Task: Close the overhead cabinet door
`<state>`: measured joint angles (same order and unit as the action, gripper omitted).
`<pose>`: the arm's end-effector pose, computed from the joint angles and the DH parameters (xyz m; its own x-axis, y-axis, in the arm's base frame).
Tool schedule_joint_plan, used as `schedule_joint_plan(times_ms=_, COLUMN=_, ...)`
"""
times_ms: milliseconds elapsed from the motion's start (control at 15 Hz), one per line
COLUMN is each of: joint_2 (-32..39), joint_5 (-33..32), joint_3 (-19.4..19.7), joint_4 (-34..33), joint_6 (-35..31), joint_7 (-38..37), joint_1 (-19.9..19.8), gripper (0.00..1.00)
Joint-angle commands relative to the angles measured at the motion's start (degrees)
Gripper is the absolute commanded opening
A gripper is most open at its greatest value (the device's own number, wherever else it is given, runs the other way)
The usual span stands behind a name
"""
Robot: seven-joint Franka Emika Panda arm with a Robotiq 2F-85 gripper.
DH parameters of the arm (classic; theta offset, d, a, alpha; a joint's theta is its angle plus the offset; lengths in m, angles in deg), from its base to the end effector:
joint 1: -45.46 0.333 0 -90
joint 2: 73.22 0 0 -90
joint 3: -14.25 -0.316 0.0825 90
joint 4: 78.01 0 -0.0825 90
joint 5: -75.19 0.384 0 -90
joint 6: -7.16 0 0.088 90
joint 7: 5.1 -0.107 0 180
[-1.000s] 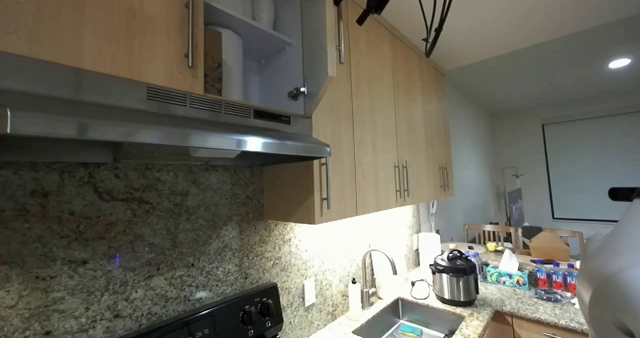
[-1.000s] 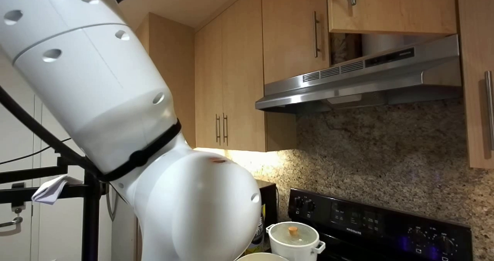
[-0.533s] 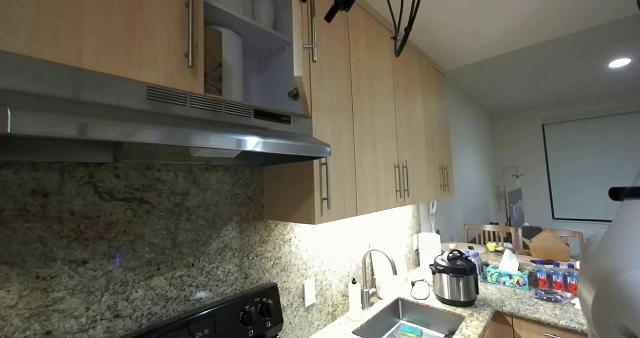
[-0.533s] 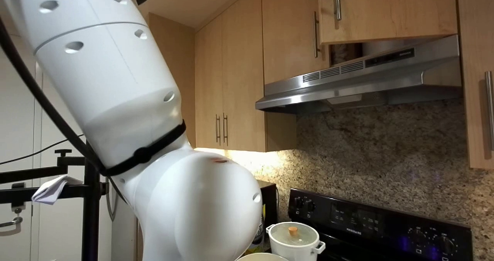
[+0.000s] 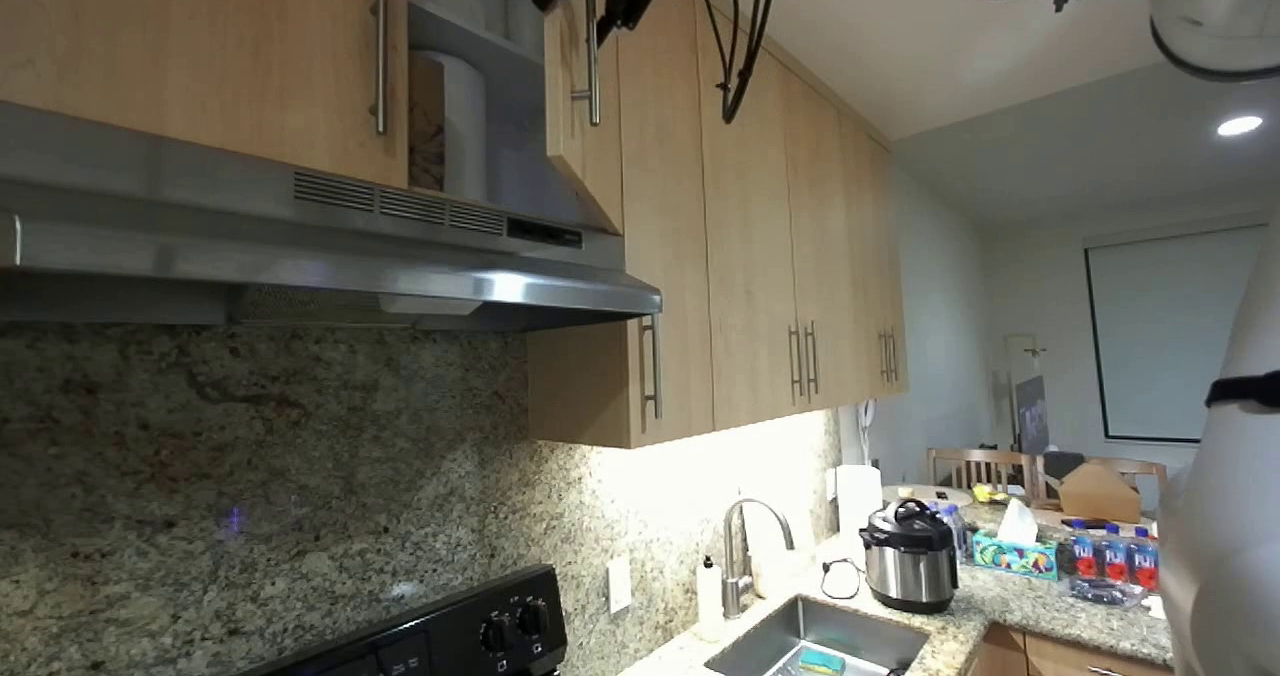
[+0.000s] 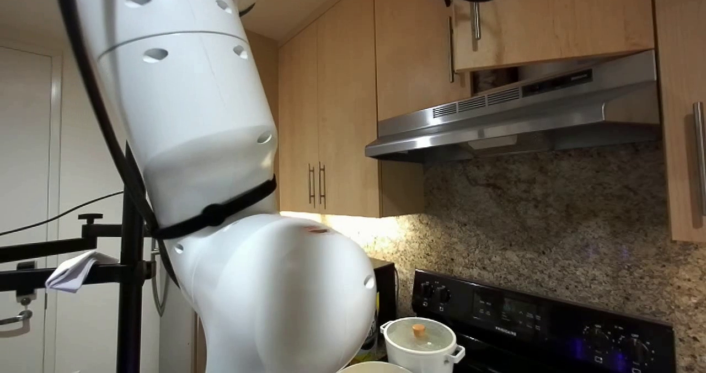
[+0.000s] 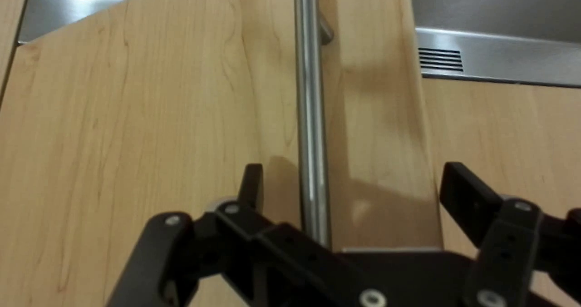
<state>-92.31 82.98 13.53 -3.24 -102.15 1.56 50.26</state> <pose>0.3803 0.0488 0.9511 0.5722 0.1290 0.8099 0.2387 -0.9710 -0.0140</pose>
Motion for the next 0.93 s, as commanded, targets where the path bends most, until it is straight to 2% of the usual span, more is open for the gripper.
schedule_joint_plan(times_ms=0, joint_2=3.9, joint_5=0.4, joint_3=-0.2, joint_4=-4.4, joint_6=-0.3, joint_7=1.4, joint_1=0.6, gripper=1.0)
schedule_joint_plan(times_ms=400, joint_2=9.5, joint_5=2.2, joint_3=-0.4, joint_4=-10.2, joint_6=-0.7, joint_7=2.9, joint_1=2.4, gripper=1.0)
schedule_joint_plan(times_ms=867, joint_2=16.6, joint_5=6.7, joint_3=-0.9, joint_4=-17.4, joint_6=2.0, joint_7=6.6, joint_1=5.3, gripper=1.0)
